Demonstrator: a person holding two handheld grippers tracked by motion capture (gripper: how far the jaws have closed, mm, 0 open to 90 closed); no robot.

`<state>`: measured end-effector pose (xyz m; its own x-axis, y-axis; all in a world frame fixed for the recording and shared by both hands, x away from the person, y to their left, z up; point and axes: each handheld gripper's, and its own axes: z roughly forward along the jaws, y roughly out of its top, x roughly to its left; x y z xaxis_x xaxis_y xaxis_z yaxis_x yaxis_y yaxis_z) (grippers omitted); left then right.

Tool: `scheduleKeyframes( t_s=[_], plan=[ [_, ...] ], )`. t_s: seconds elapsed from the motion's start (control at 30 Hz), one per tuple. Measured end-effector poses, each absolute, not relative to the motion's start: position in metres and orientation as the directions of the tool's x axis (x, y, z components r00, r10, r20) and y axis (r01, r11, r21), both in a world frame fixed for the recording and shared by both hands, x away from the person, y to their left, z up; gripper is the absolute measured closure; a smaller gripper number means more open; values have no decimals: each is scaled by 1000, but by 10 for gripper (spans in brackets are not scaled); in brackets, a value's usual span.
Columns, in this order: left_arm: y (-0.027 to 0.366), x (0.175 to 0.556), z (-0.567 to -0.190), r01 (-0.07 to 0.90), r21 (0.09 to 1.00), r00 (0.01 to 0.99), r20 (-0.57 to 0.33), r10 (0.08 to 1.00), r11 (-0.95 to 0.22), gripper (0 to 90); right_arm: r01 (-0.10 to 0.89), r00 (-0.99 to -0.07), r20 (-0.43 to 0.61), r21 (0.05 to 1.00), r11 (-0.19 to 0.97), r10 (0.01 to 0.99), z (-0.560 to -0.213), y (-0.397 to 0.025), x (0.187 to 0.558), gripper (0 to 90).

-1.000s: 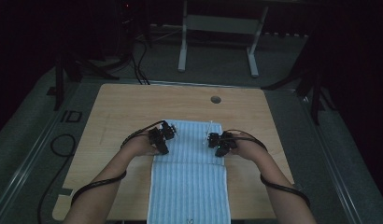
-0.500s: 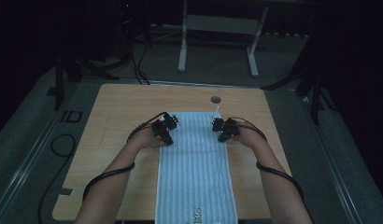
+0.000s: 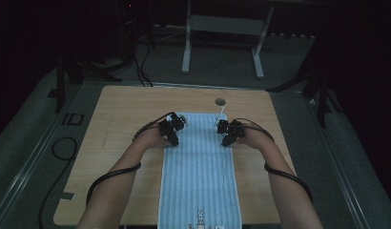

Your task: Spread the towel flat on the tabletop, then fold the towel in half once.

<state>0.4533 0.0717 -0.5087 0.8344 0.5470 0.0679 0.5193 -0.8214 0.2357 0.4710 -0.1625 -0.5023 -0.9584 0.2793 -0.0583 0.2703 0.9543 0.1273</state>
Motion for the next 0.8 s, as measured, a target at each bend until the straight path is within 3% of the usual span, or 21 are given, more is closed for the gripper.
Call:
scheduleKeyframes(
  t_s=[0.2, 0.3, 0.43, 0.7, 0.8],
  plan=[
    [85, 437, -489, 470, 262, 855, 101, 509, -843, 486, 208, -971, -84, 154, 966, 222, -490, -168, 455, 495],
    [95, 427, -481, 463, 287, 856, 100, 507, -839, 484, 200, -974, -80, 143, 969, 213, -488, -174, 447, 465],
    [104, 414, -477, 431, 297, 873, 103, 477, -852, 478, 184, -978, -73, 147, 972, 196, -488, -183, 438, 512],
    [109, 406, -494, 415, 313, 885, 80, 459, -854, 495, 182, -981, -44, 140, 973, 190, -496, -184, 431, 740],
    [109, 413, -502, 421, 299, 881, 91, 465, -856, 501, 182, -979, -67, 138, 973, 193, -501, -182, 435, 740]
  ],
)
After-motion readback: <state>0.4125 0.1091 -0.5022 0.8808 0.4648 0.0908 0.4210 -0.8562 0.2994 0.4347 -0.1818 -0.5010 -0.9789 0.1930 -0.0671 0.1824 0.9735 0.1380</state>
